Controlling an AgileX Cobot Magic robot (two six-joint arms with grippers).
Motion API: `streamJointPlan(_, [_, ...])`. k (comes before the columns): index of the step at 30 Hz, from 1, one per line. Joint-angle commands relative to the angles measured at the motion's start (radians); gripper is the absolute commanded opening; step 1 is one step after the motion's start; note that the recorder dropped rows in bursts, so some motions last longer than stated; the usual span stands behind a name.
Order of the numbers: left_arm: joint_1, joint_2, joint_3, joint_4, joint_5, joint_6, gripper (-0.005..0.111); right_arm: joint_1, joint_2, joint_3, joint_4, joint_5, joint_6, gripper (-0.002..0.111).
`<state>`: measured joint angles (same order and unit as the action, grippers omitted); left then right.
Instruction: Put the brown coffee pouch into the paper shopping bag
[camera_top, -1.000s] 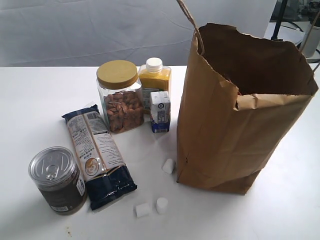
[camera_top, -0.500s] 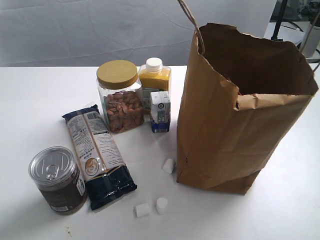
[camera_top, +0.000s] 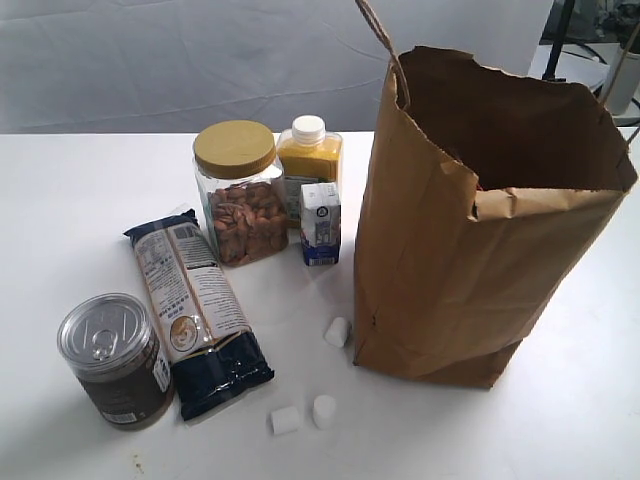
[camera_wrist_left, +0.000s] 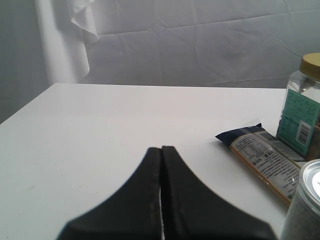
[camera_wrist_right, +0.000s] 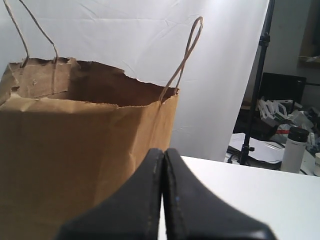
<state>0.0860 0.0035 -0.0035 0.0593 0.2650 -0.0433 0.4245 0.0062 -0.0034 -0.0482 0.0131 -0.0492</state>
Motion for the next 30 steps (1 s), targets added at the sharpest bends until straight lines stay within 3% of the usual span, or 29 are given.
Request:
streamJointPlan(1, [0.003,-0.003,0.004,0.005,-0.005,-0.002,0.0,-0.009,-0.006,0.003,0.008,0.003,0.009,0.0])
streamJointPlan(15, [0.003,-0.003,0.004,0.005,-0.005,-0.002,0.0,-0.011,-0.006,0.003,0.008,0.003,0.009,0.0])
streamJointPlan(30, [0.003,-0.003,0.004,0.005,-0.005,-0.002,0.0,-0.201,-0.006,0.003,0.008,0.003,0.009,0.0])
